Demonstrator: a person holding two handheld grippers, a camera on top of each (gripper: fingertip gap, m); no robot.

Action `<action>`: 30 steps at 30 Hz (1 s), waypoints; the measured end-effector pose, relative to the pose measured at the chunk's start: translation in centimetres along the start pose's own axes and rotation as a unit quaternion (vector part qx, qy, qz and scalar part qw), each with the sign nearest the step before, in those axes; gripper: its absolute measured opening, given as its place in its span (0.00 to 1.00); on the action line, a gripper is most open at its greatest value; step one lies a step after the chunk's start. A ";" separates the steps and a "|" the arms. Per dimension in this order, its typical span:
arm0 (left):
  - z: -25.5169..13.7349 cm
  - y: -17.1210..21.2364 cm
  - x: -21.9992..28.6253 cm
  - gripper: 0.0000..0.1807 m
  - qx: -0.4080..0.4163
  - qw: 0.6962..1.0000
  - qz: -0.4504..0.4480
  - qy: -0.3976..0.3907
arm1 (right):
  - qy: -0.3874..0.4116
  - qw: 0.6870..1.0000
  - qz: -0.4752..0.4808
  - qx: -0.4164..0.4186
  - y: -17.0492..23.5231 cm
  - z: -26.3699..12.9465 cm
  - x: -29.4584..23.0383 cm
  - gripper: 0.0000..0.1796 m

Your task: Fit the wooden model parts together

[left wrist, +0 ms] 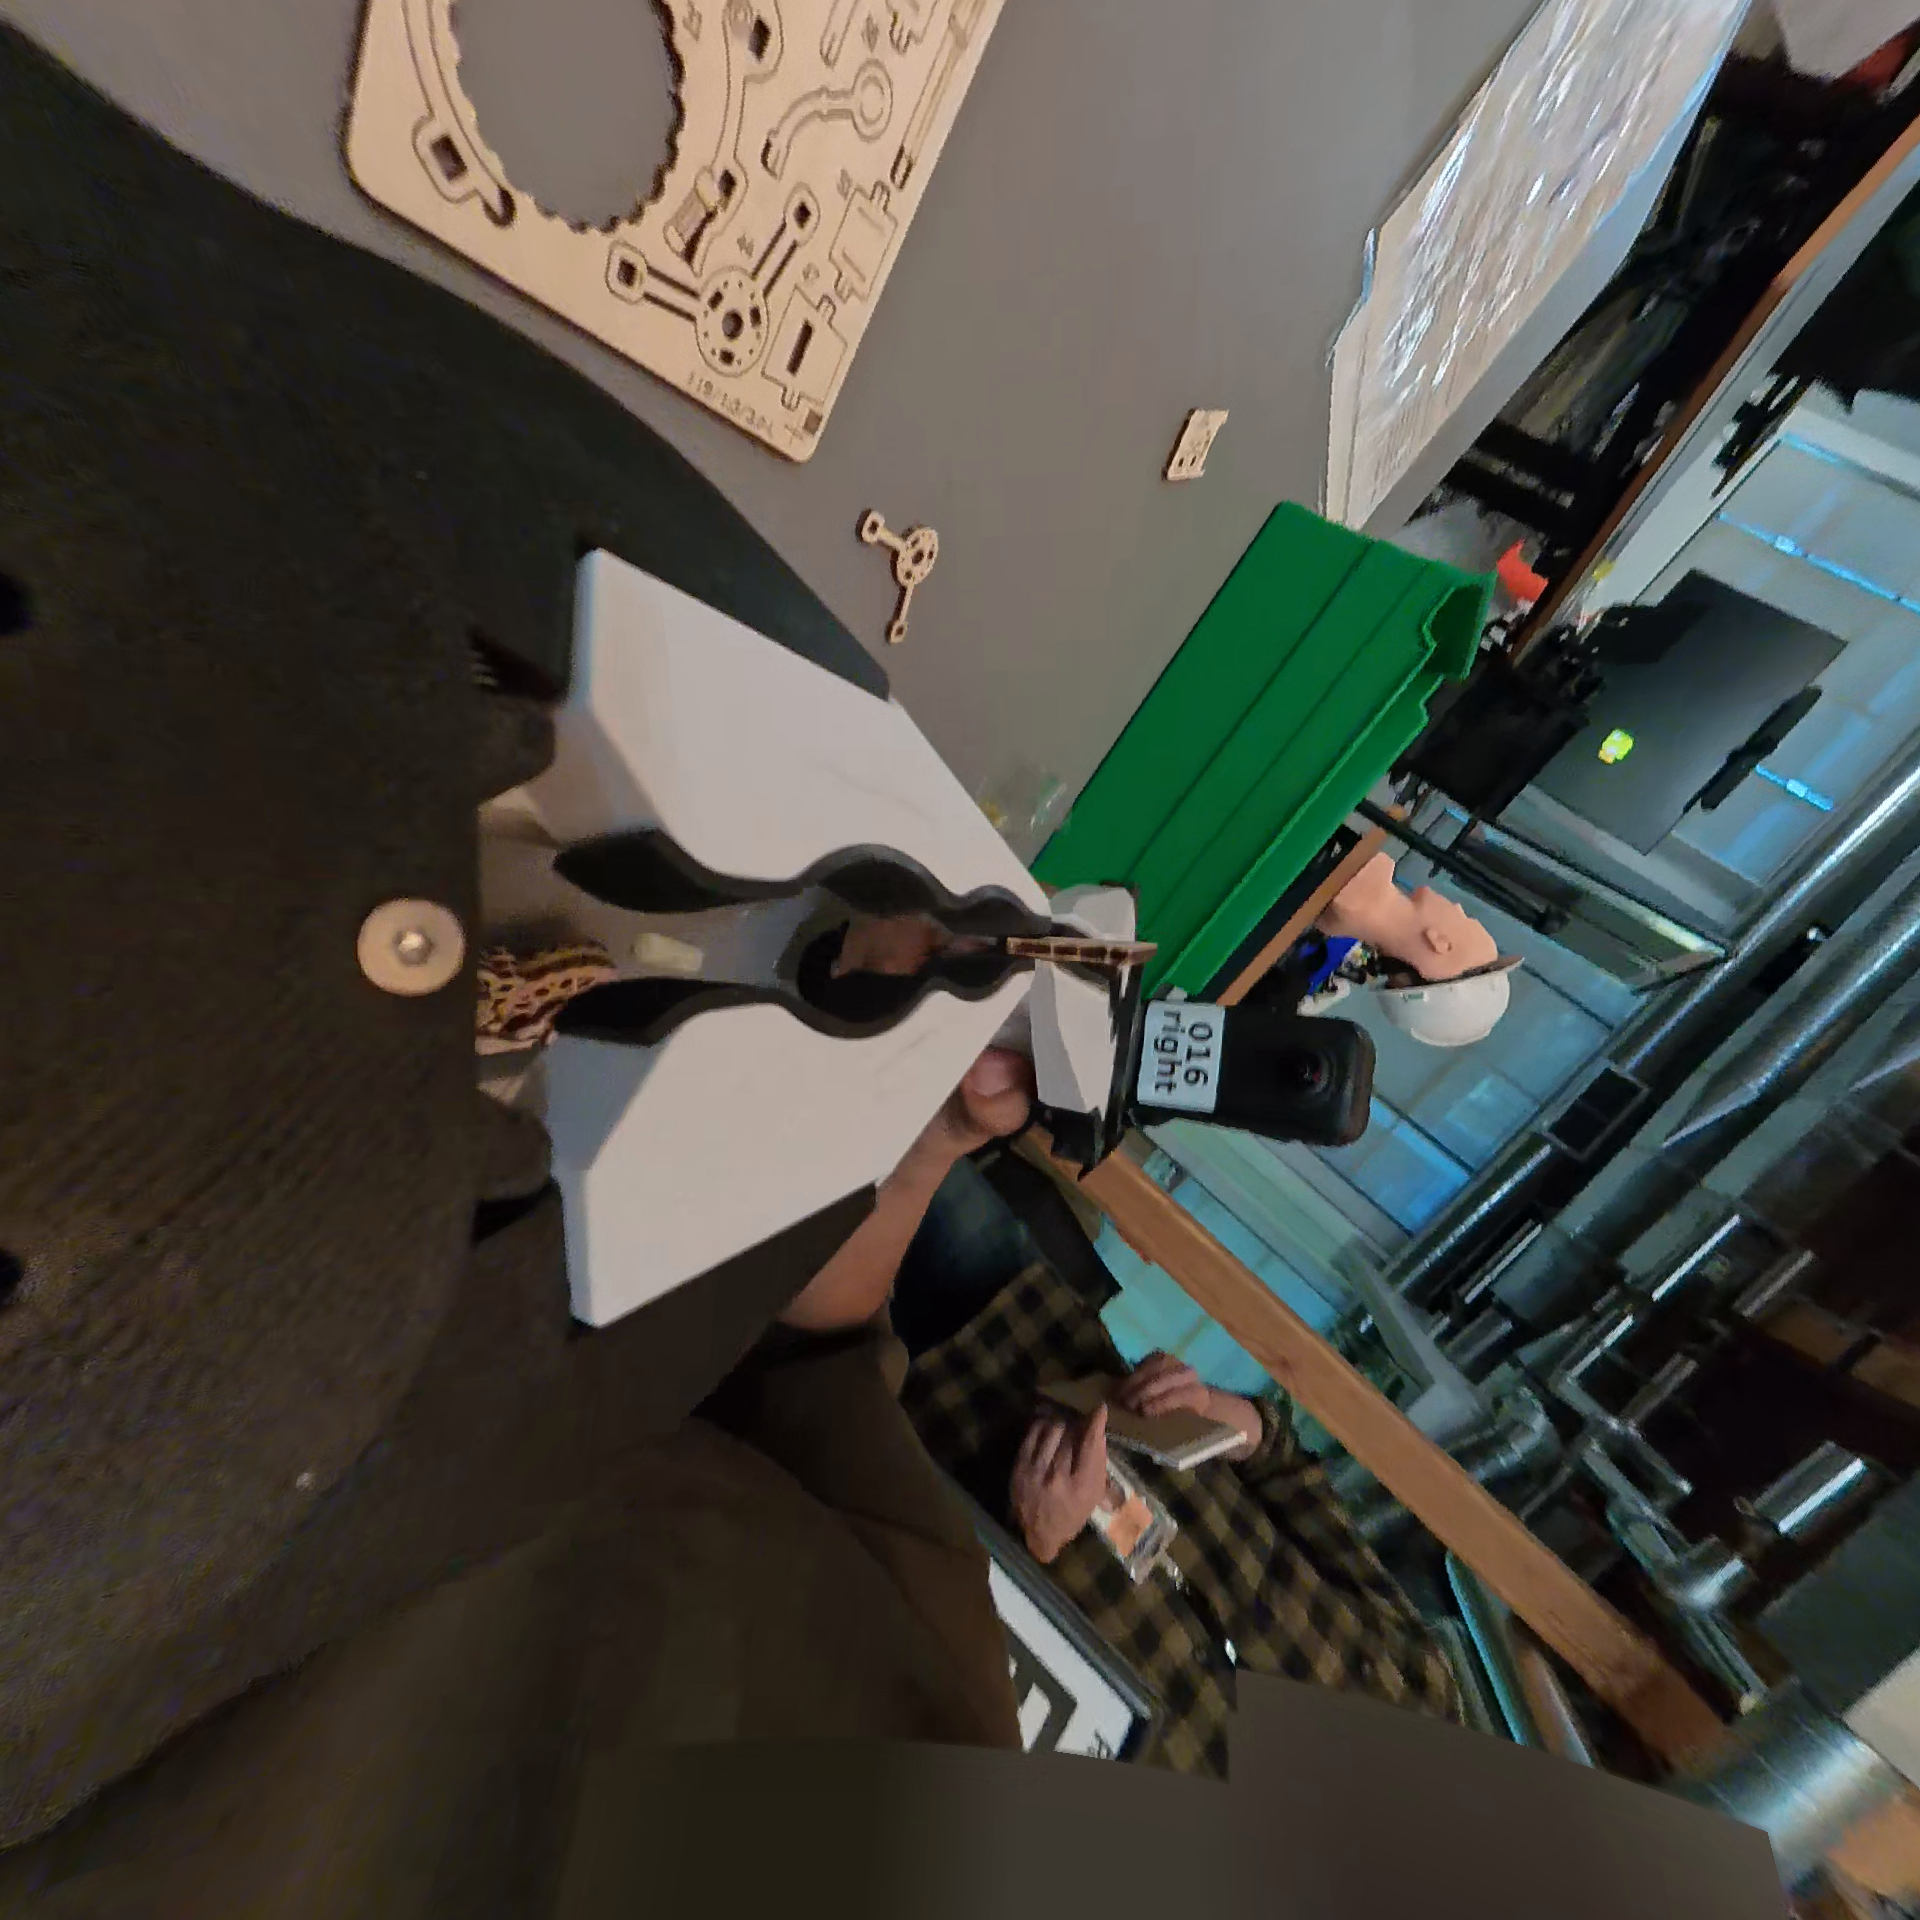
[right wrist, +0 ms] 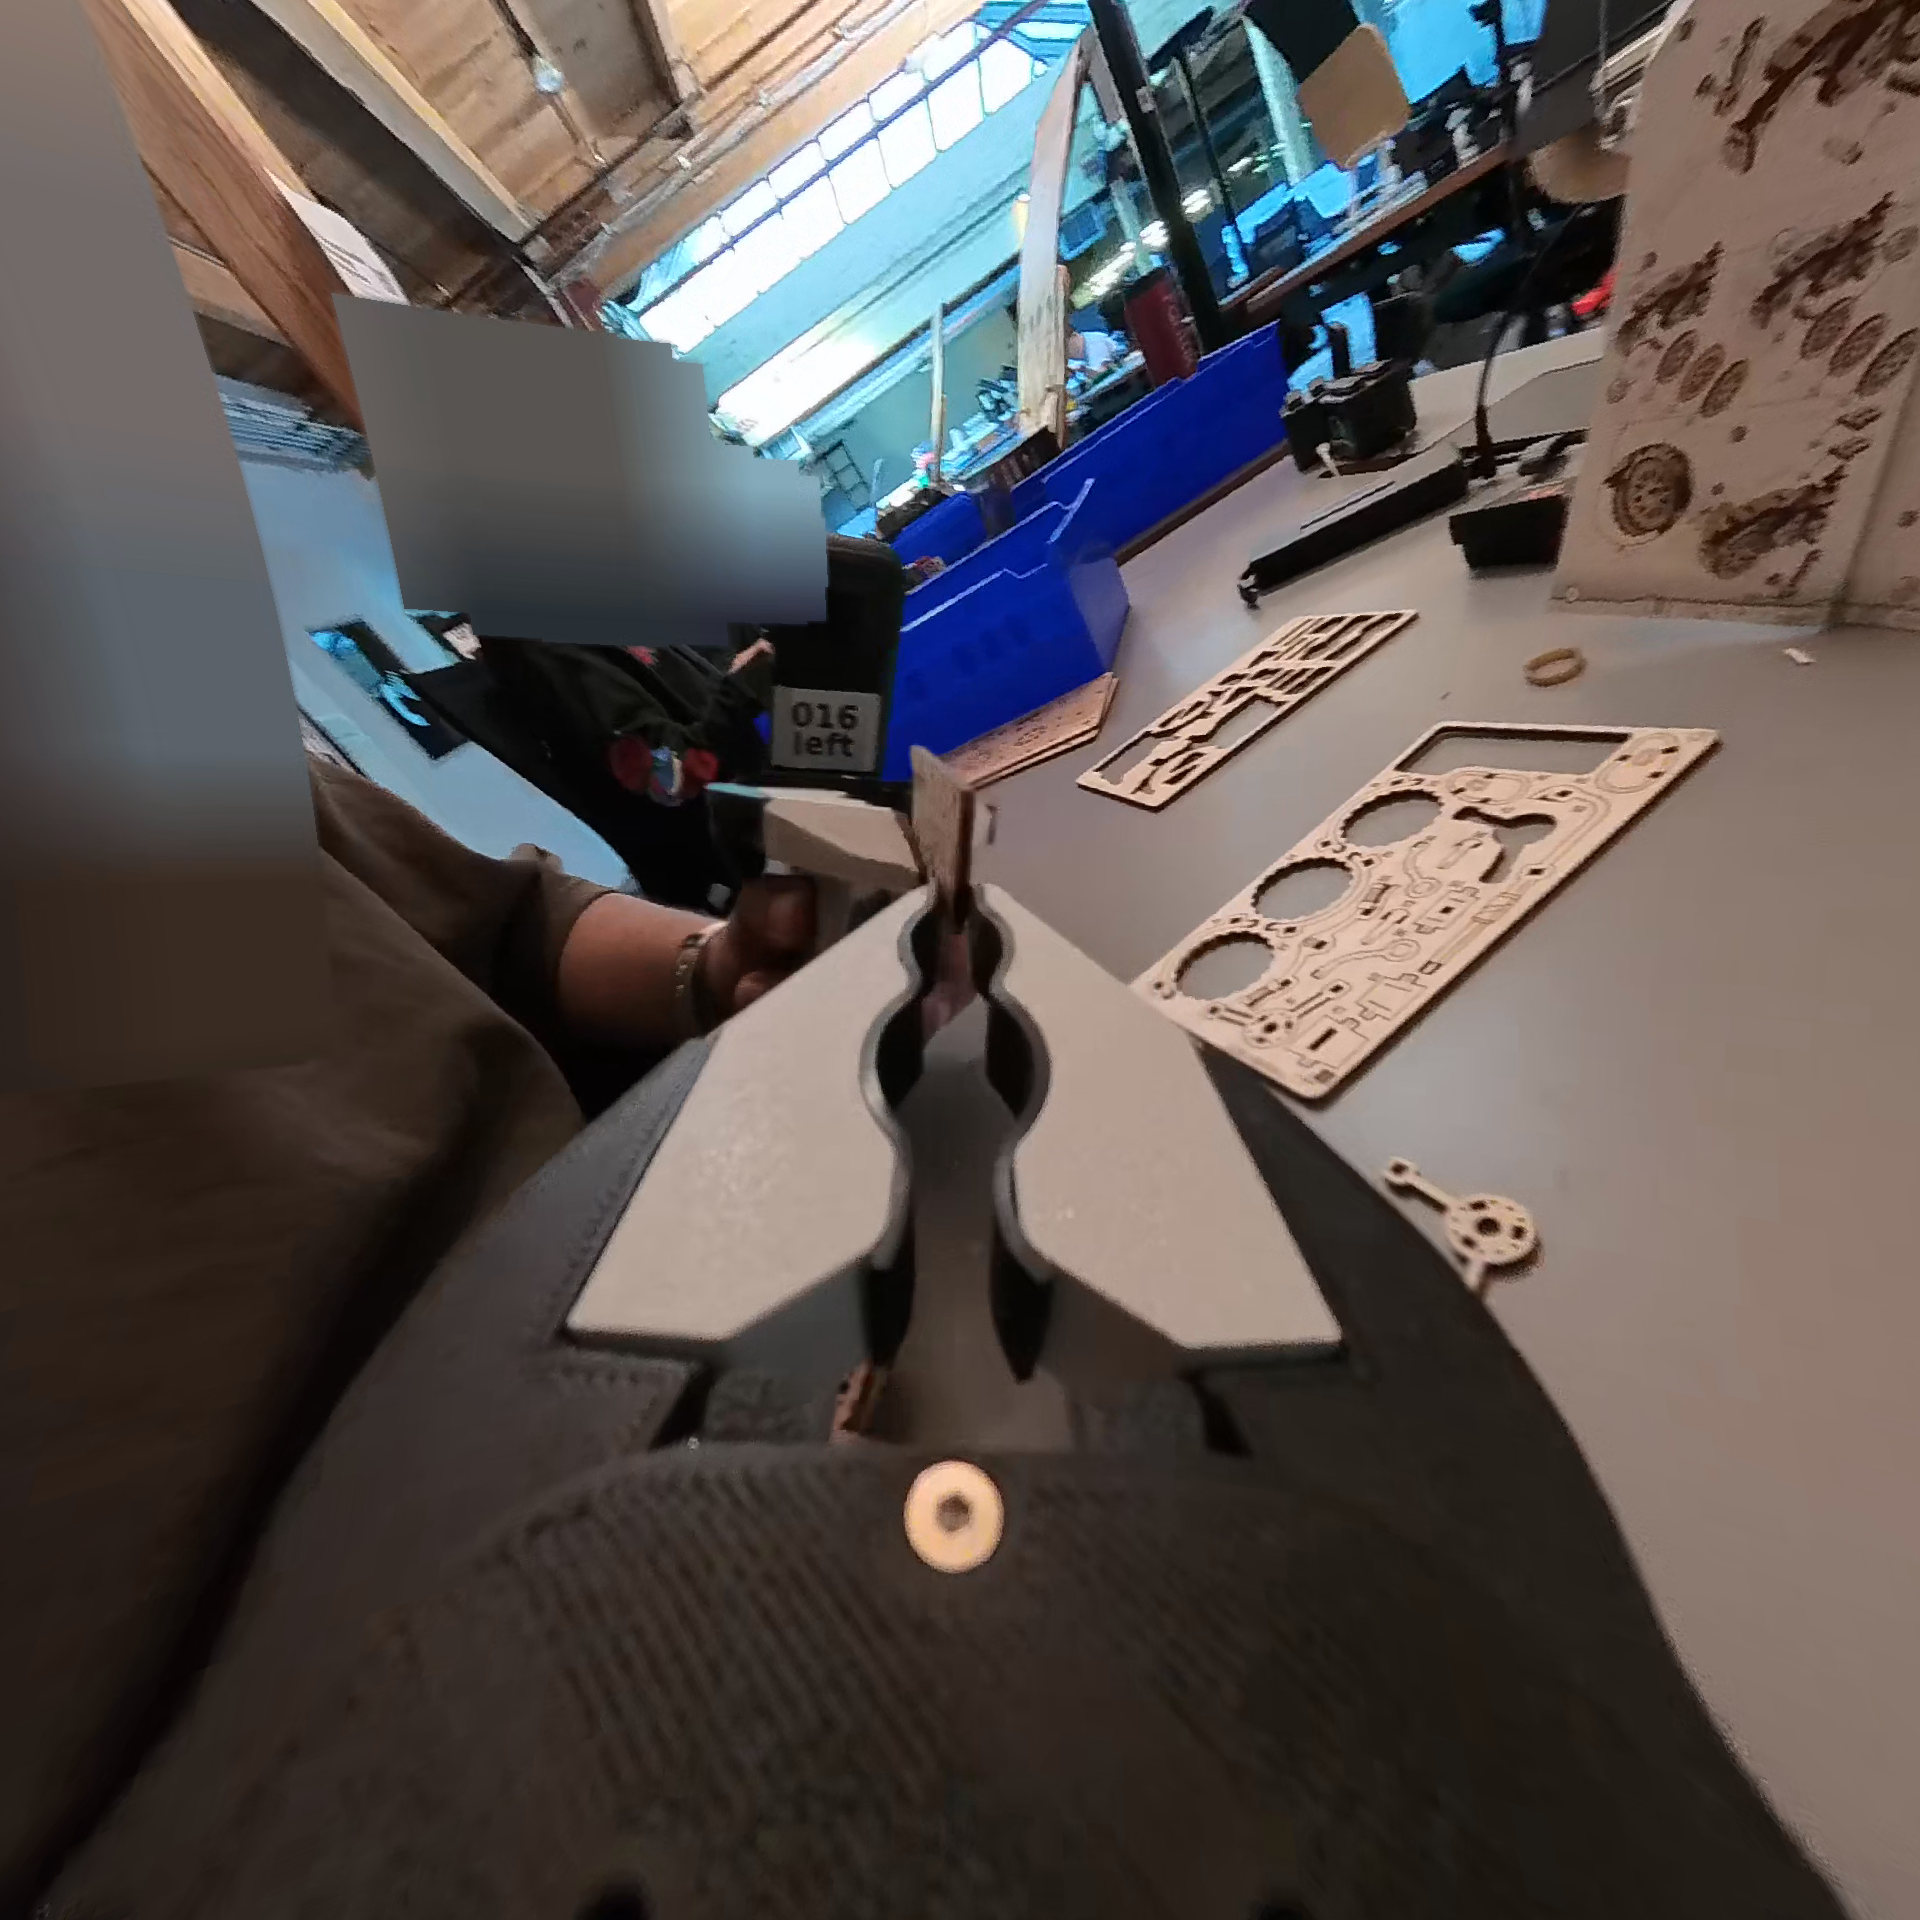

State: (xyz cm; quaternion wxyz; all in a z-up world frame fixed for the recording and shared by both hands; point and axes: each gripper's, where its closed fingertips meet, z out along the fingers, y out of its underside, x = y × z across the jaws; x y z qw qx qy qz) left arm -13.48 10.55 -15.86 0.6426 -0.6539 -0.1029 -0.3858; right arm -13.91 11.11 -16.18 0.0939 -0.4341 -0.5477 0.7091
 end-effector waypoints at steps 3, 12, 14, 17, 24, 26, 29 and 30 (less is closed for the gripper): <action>0.0 0.3 0.2 0.00 -0.016 1.000 -0.014 0.023 | -0.021 1.000 0.009 -0.004 0.1 -0.1 -0.4 0.01; -0.1 0.8 0.5 0.00 -0.043 0.998 -0.002 0.043 | -0.039 0.999 -0.006 -0.029 0.7 -0.1 -1.0 0.01; -0.1 0.9 0.6 0.01 -0.045 0.998 0.001 0.043 | -0.040 0.999 -0.005 -0.030 0.7 -0.1 -1.0 0.01; -0.1 1.0 0.6 0.00 -0.050 0.998 -0.002 0.046 | -0.046 0.998 -0.001 -0.031 0.7 -0.2 -1.1 0.01; -0.1 1.1 0.5 0.01 -0.056 0.997 -0.006 0.044 | -0.047 0.998 0.004 -0.035 0.9 -0.2 -1.1 0.00; -0.1 1.1 0.5 0.01 -0.056 0.997 -0.003 0.043 | -0.046 0.998 0.004 -0.036 0.9 -0.2 -1.1 0.00; -0.1 1.1 0.5 0.01 -0.057 0.997 -0.001 0.042 | -0.048 0.998 0.006 -0.036 0.9 -0.2 -1.1 0.00; -0.1 1.0 0.5 0.01 -0.057 0.997 -0.002 0.042 | -0.049 0.998 0.007 -0.036 0.9 -0.2 -1.1 0.00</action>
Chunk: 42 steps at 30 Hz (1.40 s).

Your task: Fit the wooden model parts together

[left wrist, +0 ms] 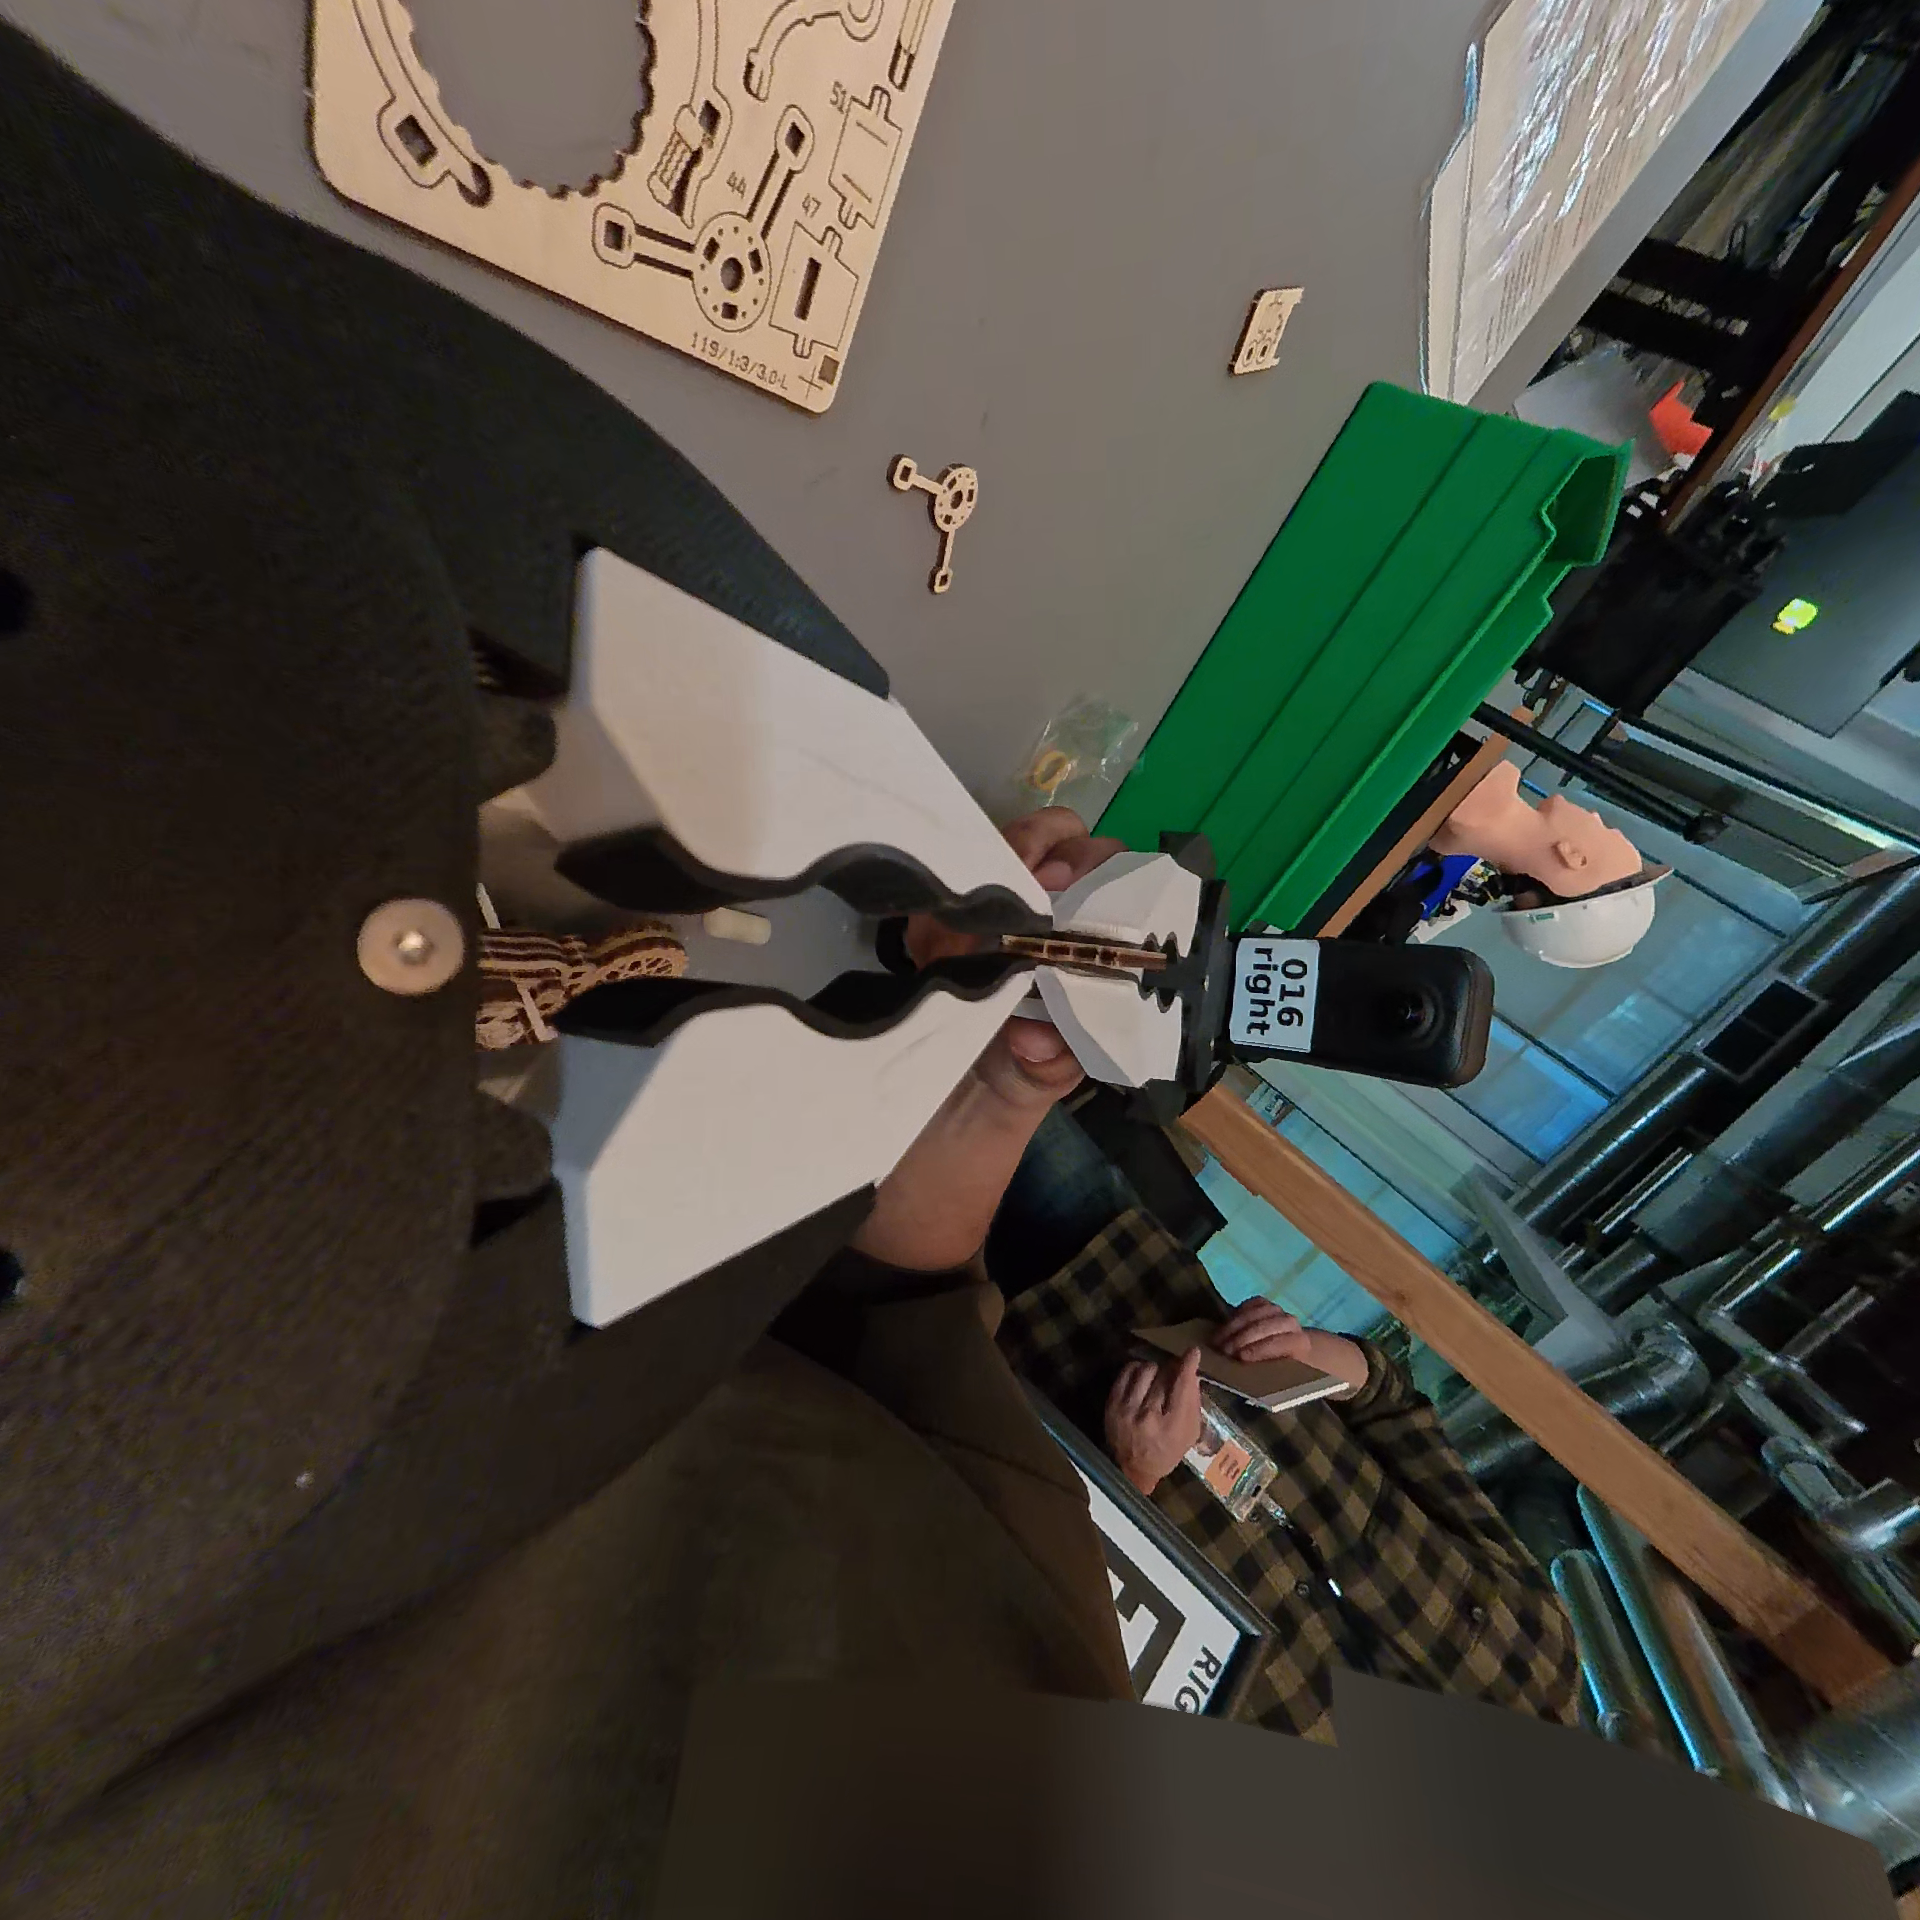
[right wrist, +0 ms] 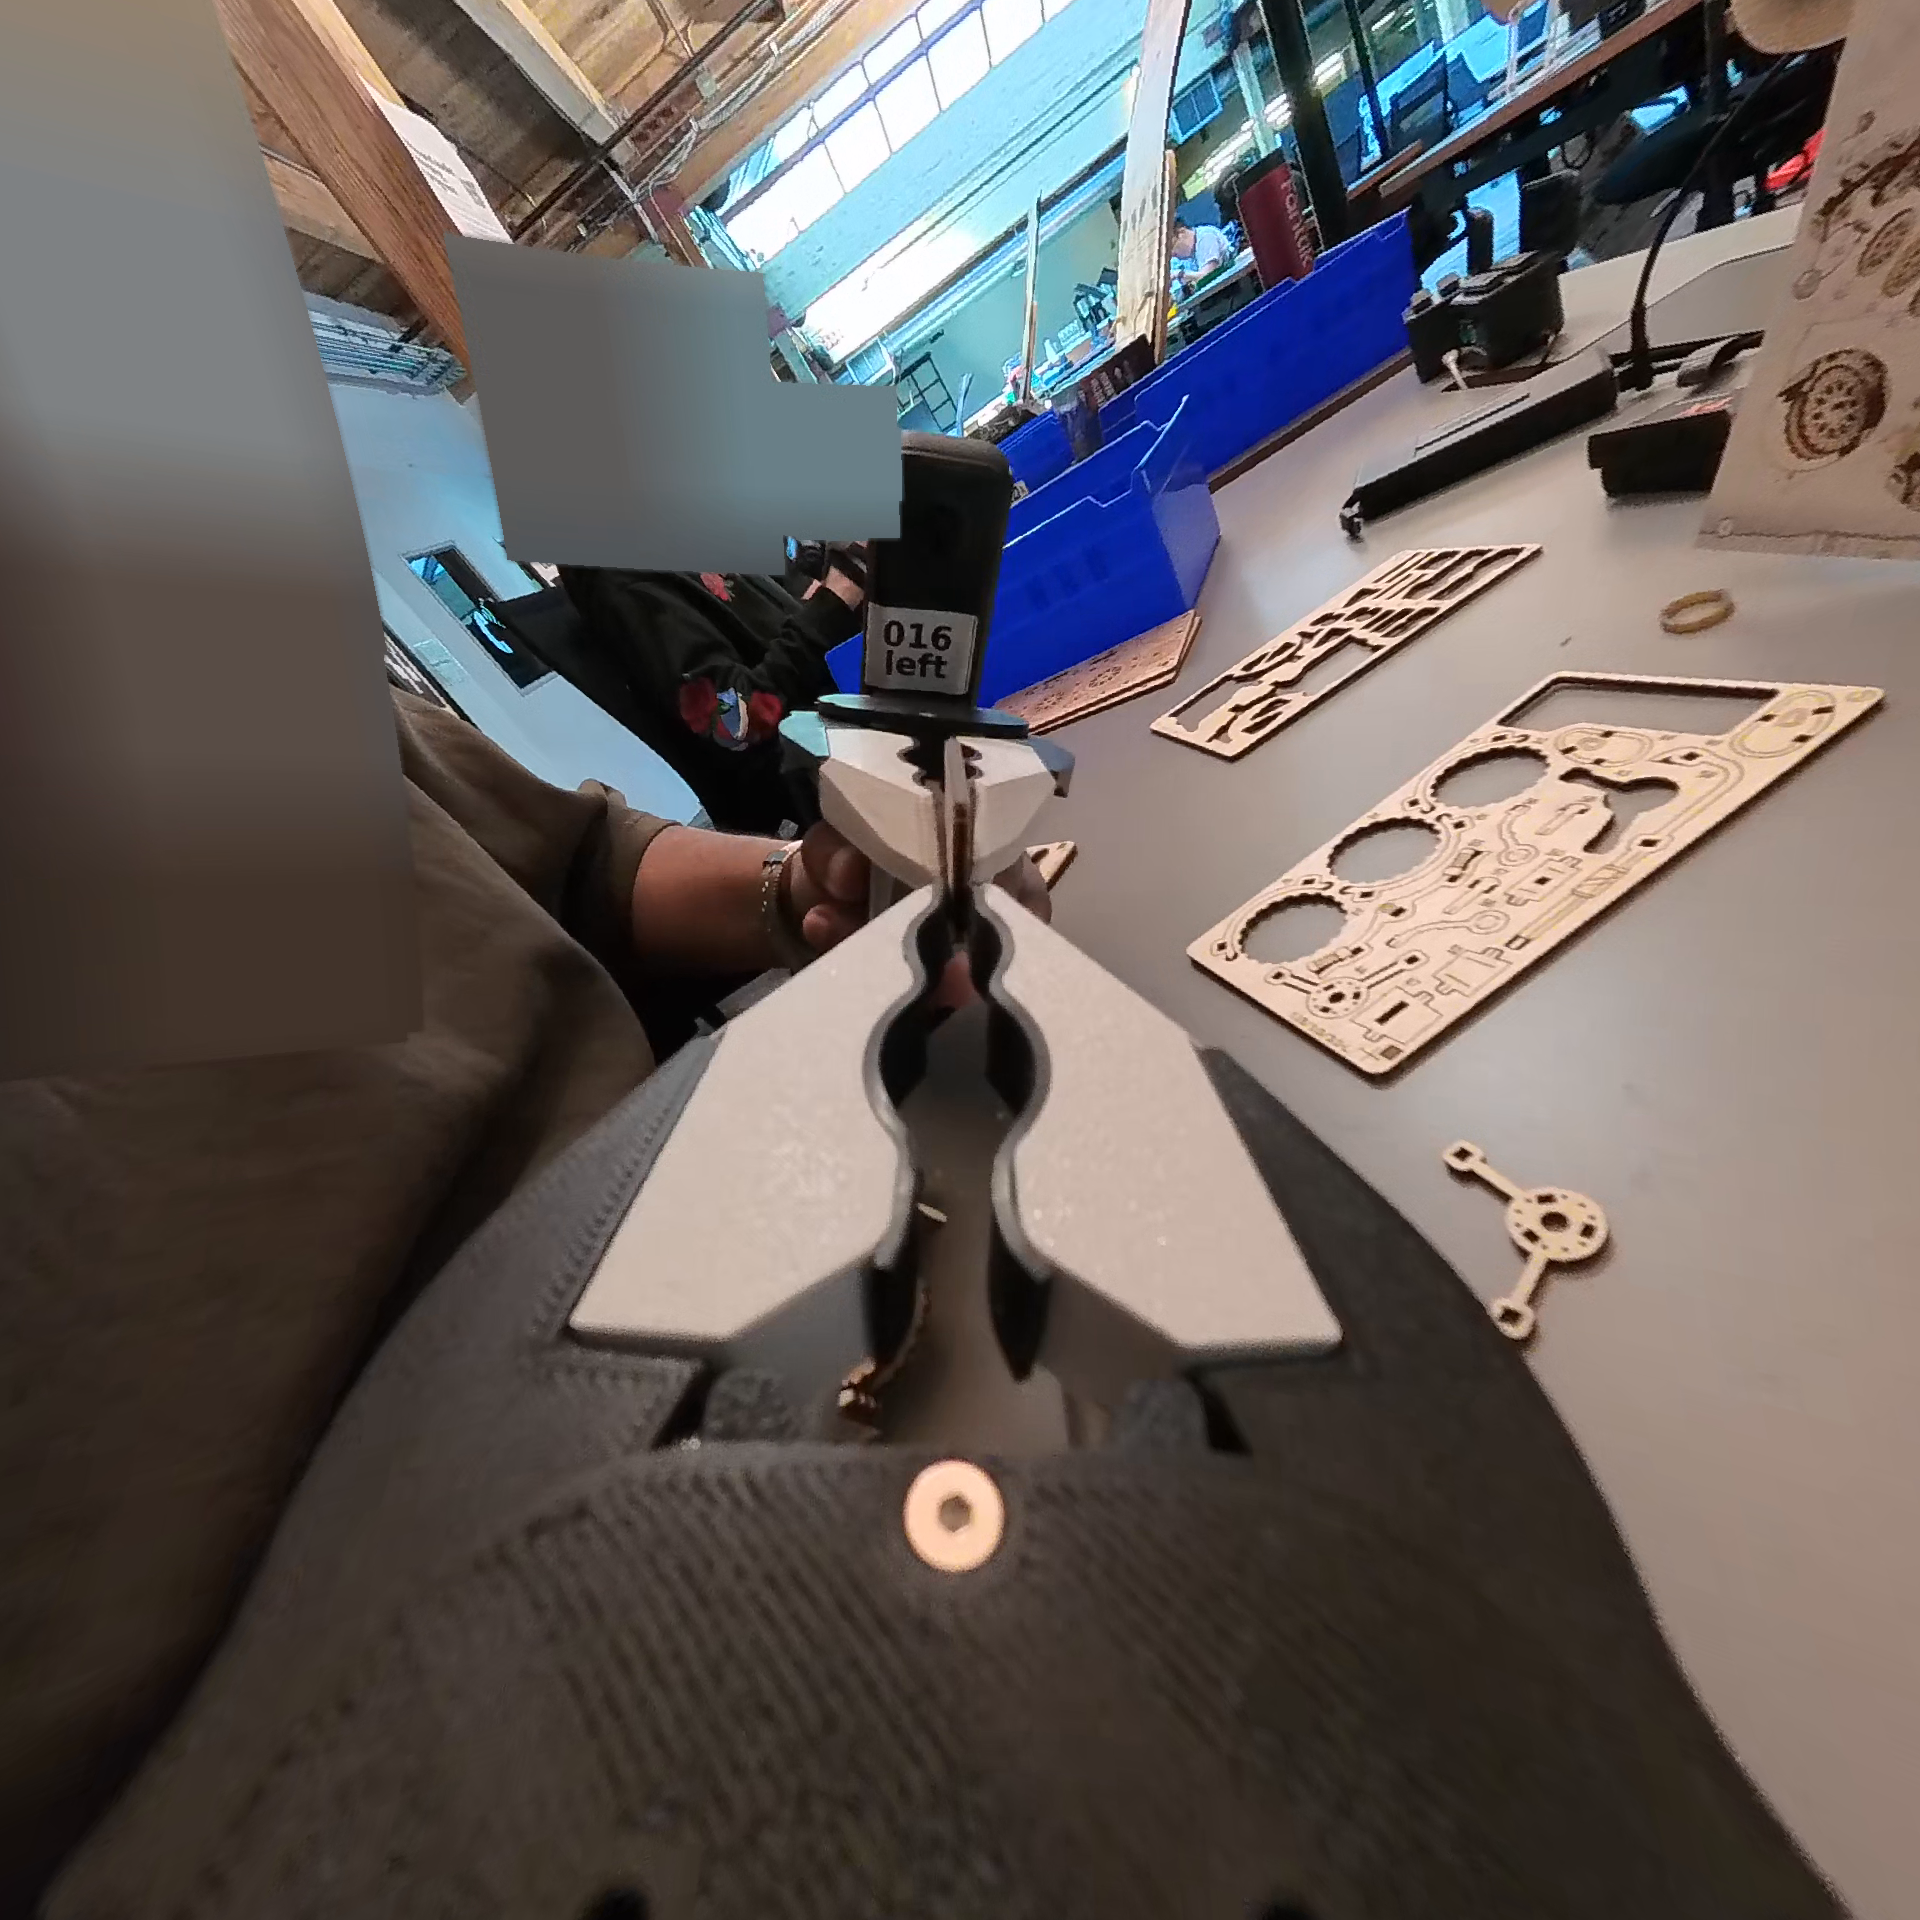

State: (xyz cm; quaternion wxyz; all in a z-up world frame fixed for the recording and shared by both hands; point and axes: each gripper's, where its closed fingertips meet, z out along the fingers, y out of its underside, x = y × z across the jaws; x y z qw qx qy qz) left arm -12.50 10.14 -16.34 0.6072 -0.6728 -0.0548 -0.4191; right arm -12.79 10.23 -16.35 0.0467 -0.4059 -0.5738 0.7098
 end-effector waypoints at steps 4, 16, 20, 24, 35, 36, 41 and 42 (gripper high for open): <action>0.0 0.0 0.0 0.01 0.000 1.000 0.003 -0.004 | -0.002 1.000 0.003 0.000 0.0 0.0 0.0 0.00; 0.1 0.1 -0.2 0.00 -0.002 1.000 0.009 -0.015 | 0.002 1.000 0.000 -0.011 0.3 0.3 0.0 0.04; 0.1 0.0 -0.3 0.00 0.009 1.000 -0.005 -0.010 | 0.000 1.000 -0.001 -0.009 0.3 0.3 0.0 0.05; -0.3 -0.6 -0.7 0.00 0.029 0.999 -0.024 -0.011 | 0.001 1.000 -0.004 0.007 0.0 0.3 0.3 0.08; -0.3 -0.6 -0.3 0.00 0.035 0.998 -0.047 0.017 | 0.006 0.999 -0.006 0.043 -0.8 -0.2 0.9 0.08; -0.4 -0.7 -0.2 0.00 0.039 0.997 -0.055 0.025 | 0.005 0.999 -0.007 0.043 -0.7 -0.1 0.8 0.08; -0.4 -0.7 -0.5 0.00 0.046 0.997 -0.052 0.021 | -0.016 0.998 0.005 0.060 -1.1 -0.3 0.3 0.04; -0.3 -0.6 -0.3 0.00 0.042 0.998 -0.044 0.023 | -0.017 0.998 0.005 0.061 -1.1 -0.3 0.4 0.01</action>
